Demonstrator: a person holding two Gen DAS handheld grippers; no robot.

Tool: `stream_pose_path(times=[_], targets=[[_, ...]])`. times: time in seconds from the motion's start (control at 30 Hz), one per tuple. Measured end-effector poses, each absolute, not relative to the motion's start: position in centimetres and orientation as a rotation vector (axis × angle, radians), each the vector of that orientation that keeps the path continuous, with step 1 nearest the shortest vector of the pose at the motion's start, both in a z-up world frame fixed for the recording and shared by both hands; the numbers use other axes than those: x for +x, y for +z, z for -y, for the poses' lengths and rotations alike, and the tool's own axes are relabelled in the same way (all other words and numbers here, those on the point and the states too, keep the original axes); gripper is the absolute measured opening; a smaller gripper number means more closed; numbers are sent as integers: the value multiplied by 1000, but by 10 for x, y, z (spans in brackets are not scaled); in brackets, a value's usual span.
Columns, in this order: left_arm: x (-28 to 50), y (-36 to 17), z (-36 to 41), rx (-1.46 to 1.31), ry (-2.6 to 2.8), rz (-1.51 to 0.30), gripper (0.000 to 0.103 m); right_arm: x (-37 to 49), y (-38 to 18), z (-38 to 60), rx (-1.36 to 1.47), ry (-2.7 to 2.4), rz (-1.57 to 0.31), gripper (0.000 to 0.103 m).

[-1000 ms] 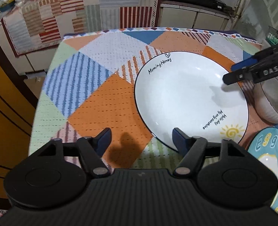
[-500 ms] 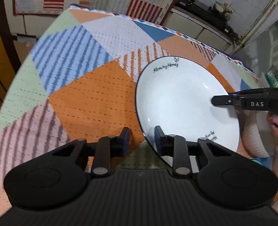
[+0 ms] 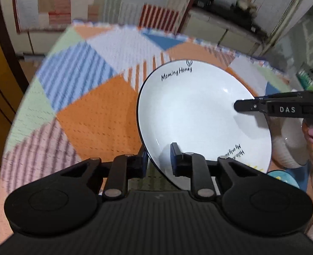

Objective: Organize plates and bowls
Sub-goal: 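Lift the Morning Honey plate and lower it onto the stacked plates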

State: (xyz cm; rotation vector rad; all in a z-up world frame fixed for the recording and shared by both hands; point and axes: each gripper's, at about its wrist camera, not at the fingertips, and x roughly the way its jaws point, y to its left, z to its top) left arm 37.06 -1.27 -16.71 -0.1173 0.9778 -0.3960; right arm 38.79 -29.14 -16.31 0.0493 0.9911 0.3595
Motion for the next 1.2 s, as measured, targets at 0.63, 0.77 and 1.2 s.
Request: stream_pose_path(times=[0.63, 0.77, 1.2], targets=[[261, -82, 4, -62, -472, -1003, 20, 251, -95, 294, 145, 391, -929, 21], [244, -82, 14, -81, -491, -1040, 20, 221, -99, 306, 165, 380, -942, 21], [218, -120, 52, 21, -518, -1120, 20, 175, -129, 331, 183, 312, -981, 21]])
